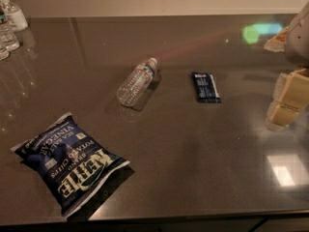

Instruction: Move blue chip bag near rxbar blueberry

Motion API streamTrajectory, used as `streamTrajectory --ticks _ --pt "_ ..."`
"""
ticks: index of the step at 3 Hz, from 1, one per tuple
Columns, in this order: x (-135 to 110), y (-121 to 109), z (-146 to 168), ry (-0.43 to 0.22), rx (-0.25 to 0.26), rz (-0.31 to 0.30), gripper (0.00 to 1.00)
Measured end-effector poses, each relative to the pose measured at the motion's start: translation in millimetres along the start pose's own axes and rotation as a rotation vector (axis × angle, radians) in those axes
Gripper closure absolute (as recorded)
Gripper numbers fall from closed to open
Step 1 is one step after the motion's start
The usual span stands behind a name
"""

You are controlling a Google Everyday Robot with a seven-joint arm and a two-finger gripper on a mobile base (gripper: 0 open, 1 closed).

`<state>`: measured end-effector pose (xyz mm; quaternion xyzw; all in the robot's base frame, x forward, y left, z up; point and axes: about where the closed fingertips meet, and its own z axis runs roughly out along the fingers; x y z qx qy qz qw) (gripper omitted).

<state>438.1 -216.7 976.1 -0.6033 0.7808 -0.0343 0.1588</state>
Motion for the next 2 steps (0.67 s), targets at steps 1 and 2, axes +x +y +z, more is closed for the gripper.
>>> streamTrajectory --ticks 1,2 --pt "0.0 0.0 0.0 0.000 0.000 0.000 0.00" --pt "-12.1 8.3 -1.7 -0.045 -0.018 -0.031 0.00"
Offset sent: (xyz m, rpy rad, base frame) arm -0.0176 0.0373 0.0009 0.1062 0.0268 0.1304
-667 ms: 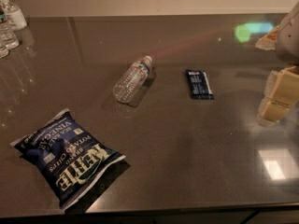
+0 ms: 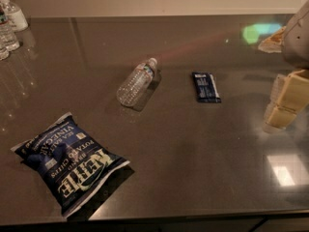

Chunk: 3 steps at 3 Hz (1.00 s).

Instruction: Move blue chip bag near rxbar blueberry

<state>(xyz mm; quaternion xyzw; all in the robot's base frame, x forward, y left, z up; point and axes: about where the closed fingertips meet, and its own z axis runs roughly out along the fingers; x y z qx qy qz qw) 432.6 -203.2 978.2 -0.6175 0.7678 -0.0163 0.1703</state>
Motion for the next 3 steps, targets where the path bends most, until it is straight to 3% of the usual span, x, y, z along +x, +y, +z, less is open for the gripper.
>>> streamTrajectory --ticks 3 --pt "-90.4 56.4 21.3 -0.234 -0.076 -0.157 0.00"
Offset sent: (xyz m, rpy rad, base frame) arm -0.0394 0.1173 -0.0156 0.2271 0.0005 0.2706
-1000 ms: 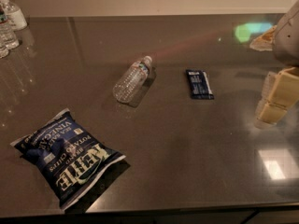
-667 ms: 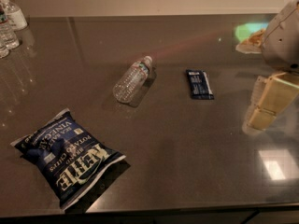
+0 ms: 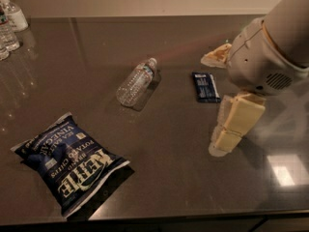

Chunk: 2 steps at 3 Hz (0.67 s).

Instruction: Move blue chip bag near rxbar blueberry

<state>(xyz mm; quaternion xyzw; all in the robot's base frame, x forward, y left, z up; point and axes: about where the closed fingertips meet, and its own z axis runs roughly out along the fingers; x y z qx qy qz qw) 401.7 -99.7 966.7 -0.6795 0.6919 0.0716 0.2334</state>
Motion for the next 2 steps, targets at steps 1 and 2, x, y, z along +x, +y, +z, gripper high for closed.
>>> streamTrajectory --ticks 1,2 --pt "-28.4 9.6 20.5 -0.049 -0.020 -0.036 0.00" --pt "-52.2 20.5 41.9 -0.080 -0.039 -0.054 0.00"
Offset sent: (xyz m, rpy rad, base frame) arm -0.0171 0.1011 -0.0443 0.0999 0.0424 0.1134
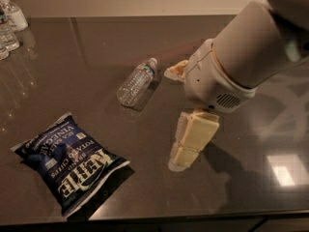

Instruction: Move blue chip bag near rxbar blueberry

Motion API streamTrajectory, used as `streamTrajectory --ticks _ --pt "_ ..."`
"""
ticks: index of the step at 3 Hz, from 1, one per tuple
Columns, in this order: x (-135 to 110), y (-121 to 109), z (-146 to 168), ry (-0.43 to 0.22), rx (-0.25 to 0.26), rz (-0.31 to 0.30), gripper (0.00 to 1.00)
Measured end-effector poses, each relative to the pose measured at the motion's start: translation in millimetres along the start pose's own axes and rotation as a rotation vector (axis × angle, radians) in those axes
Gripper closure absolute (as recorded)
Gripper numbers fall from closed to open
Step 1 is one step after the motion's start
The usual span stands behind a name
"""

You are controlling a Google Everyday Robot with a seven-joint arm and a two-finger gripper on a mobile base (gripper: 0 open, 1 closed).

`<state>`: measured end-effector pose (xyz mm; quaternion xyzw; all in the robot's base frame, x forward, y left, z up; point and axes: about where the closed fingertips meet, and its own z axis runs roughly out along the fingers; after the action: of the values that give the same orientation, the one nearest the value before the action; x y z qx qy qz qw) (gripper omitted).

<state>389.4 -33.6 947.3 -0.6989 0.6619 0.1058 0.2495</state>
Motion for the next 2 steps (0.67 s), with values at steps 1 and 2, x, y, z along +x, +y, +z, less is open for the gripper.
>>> streamTrajectory --ticks 1,2 --pt "-16.7 6.7 25.0 -0.030 -0.012 0.011 0.00" --pt "-30.9 11.3 48.6 -0.036 -0.034 0.019 0.00"
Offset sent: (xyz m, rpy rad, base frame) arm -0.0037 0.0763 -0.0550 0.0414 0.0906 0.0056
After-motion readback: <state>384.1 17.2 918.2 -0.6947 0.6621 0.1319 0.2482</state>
